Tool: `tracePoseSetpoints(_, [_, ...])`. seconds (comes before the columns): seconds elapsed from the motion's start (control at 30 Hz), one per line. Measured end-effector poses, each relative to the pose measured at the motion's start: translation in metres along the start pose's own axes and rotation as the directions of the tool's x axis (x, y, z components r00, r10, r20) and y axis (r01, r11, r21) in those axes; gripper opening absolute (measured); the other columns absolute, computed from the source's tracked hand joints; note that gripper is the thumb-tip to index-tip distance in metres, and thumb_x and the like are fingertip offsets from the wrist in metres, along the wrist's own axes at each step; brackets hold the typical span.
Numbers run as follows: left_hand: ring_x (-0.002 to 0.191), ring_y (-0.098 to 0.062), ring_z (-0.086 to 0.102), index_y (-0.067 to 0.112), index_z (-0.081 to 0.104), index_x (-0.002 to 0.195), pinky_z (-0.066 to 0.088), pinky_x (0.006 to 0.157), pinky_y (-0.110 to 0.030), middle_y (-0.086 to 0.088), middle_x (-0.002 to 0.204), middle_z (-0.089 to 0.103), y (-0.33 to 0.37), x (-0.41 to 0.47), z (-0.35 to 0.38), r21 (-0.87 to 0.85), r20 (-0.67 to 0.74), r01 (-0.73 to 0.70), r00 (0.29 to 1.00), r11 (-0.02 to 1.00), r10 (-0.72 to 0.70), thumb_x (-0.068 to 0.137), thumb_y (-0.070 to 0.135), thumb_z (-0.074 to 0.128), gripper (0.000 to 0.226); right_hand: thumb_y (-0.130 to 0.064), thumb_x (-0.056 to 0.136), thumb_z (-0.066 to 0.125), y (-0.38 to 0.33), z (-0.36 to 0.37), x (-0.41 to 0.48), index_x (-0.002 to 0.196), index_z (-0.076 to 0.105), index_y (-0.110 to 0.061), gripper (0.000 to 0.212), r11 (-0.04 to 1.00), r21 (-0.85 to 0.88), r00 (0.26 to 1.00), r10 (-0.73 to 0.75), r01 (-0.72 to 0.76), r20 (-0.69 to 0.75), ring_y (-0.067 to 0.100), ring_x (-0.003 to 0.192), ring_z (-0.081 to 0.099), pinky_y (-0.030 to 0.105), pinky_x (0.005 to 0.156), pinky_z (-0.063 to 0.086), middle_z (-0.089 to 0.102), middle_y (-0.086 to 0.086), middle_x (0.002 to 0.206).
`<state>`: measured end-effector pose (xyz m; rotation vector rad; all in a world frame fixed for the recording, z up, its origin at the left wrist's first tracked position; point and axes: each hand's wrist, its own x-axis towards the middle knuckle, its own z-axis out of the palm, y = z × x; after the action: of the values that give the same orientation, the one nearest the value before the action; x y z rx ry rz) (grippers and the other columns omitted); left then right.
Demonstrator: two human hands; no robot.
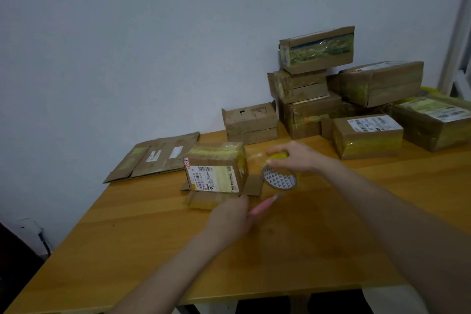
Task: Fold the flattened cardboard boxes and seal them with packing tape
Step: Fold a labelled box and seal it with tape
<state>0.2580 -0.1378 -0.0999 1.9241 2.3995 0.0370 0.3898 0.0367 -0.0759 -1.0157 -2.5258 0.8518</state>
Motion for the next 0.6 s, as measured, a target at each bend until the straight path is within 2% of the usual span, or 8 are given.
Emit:
tracePoseSetpoints(0.1, [0.067, -0.007, 0.059, 0.013, 0.052, 0.109, 0.054, 0.059, -0.019, 0.005, 0.083, 0.058, -0.026, -0.013, -0.026, -0.078, -0.086, 0.019, 0.996, 0.997, -0.025, 0.098, 0.026, 0.047, 0.018, -0.043, 0.095, 0.050, 0.000, 0.001, 0.001, 0.132, 0.053, -0.029, 0.040, 1.000, 0.017, 0.999, 0.008, -0.007, -0.031, 0.022, 0.125, 0.047, 0.044, 0.099, 0.046, 0.047, 0.003, 0.142])
tracePoseSetpoints(0.17, [0.054, -0.004, 0.050, 0.014, 0.051, 0.112, 0.044, 0.046, -0.015, 0.006, 0.075, 0.055, -0.033, -0.015, -0.051, -0.108, -0.209, 0.017, 0.977, 0.994, -0.039, 0.099, 0.023, 0.044, 0.017, -0.043, 0.091, 0.056, 0.000, -0.001, 0.002, 0.130, 0.054, -0.028, 0.042, 1.000, 0.029, 0.999, 0.007, -0.006, -0.035, 0.020, 0.124, 0.047, 0.042, 0.099, 0.045, 0.047, 0.001, 0.141])
tracePoseSetpoints(0.23, [0.052, -0.003, 0.046, 0.013, 0.051, 0.118, 0.039, 0.042, -0.014, 0.006, 0.075, 0.054, -0.033, -0.008, -0.070, -0.113, -0.305, 0.002, 0.952, 0.994, -0.036, 0.100, 0.020, 0.042, 0.022, -0.046, 0.083, 0.065, 0.000, -0.002, 0.003, 0.130, 0.054, -0.029, 0.051, 0.999, 0.032, 1.000, 0.014, -0.013, -0.013, 0.019, 0.121, 0.049, 0.040, 0.096, 0.048, 0.046, 0.000, 0.141])
tracePoseSetpoints(0.3, [0.056, -0.002, 0.046, 0.015, 0.050, 0.126, 0.037, 0.043, -0.014, 0.006, 0.079, 0.055, -0.025, 0.004, -0.081, -0.085, -0.351, -0.009, 0.936, 0.996, -0.021, 0.100, 0.021, 0.043, 0.028, -0.045, 0.078, 0.072, 0.000, -0.003, 0.004, 0.130, 0.052, -0.030, 0.058, 0.999, 0.023, 0.999, 0.035, -0.036, 0.012, 0.020, 0.116, 0.051, 0.037, 0.089, 0.052, 0.045, 0.002, 0.140])
tracePoseSetpoints(0.43, [0.068, -0.008, 0.054, 0.019, 0.047, 0.134, 0.046, 0.059, -0.018, 0.003, 0.085, 0.057, -0.007, 0.027, -0.076, 0.005, -0.374, -0.007, 0.927, 1.000, 0.008, 0.100, 0.023, 0.043, 0.035, -0.037, 0.080, 0.071, 0.002, -0.002, 0.006, 0.126, 0.053, -0.034, 0.049, 1.000, -0.004, 1.000, 0.028, -0.027, 0.006, 0.017, 0.104, 0.054, 0.032, 0.081, 0.054, 0.046, 0.004, 0.134])
tracePoseSetpoints(0.6, [0.076, -0.013, 0.058, 0.019, 0.049, 0.135, 0.055, 0.070, -0.027, -0.001, 0.090, 0.061, -0.005, 0.036, -0.069, 0.091, -0.343, 0.046, 0.939, 0.995, -0.012, 0.100, 0.024, 0.043, 0.035, -0.041, 0.080, 0.071, 0.004, -0.003, 0.005, 0.127, 0.052, -0.032, 0.051, 1.000, -0.010, 1.000, 0.029, -0.029, -0.001, 0.016, 0.105, 0.052, 0.033, 0.082, 0.054, 0.047, 0.002, 0.134])
